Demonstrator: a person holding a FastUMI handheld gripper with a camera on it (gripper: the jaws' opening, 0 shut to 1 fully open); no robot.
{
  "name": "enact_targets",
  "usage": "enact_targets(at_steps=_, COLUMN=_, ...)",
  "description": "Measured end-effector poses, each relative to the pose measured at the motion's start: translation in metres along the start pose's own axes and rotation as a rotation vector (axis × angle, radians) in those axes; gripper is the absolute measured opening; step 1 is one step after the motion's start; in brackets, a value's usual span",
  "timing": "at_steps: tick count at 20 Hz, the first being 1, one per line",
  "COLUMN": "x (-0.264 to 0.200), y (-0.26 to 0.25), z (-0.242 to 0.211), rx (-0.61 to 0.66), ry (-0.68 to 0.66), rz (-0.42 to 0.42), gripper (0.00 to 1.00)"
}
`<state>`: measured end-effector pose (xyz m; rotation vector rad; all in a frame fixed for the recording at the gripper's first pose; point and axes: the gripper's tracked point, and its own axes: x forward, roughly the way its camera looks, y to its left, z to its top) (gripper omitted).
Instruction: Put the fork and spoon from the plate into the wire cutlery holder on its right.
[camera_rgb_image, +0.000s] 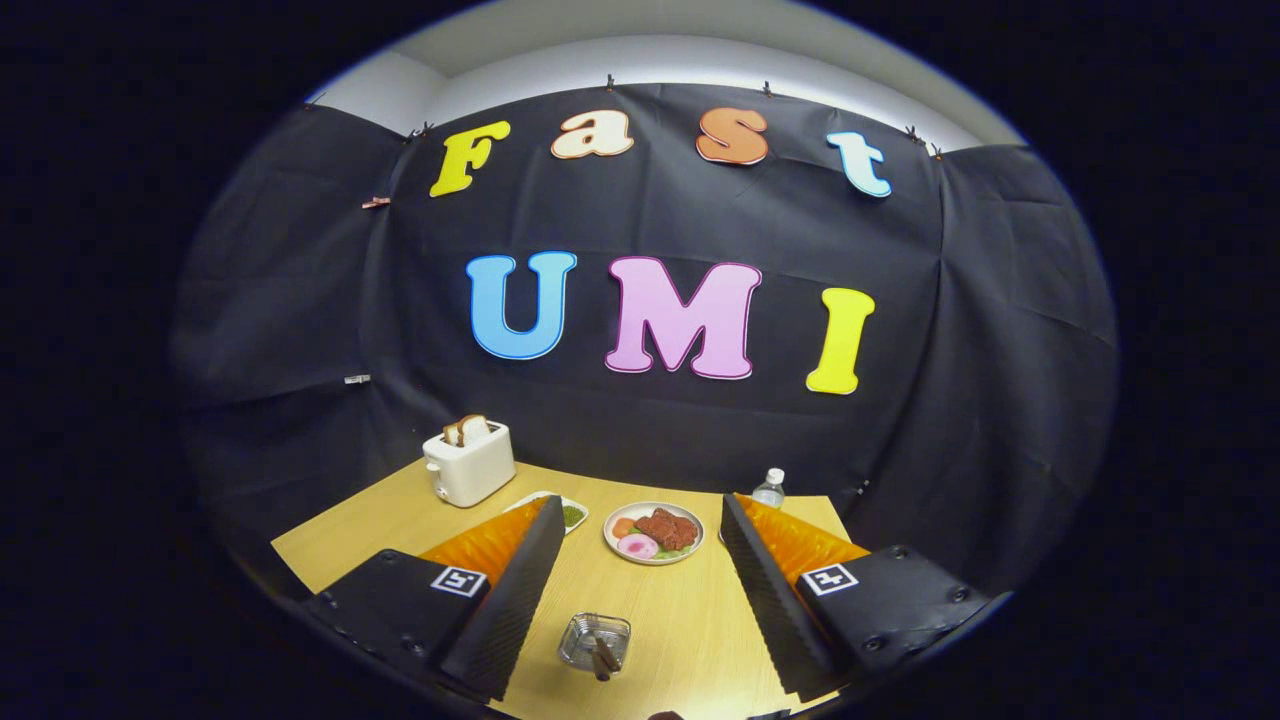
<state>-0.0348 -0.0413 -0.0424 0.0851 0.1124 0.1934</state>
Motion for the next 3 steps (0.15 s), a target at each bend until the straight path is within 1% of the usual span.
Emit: enact_targets(at_steps=3, x=0.0032, y=-0.0049, z=0.0003, rx=0.008, ry=0.003, rz=-0.011, gripper=0.98)
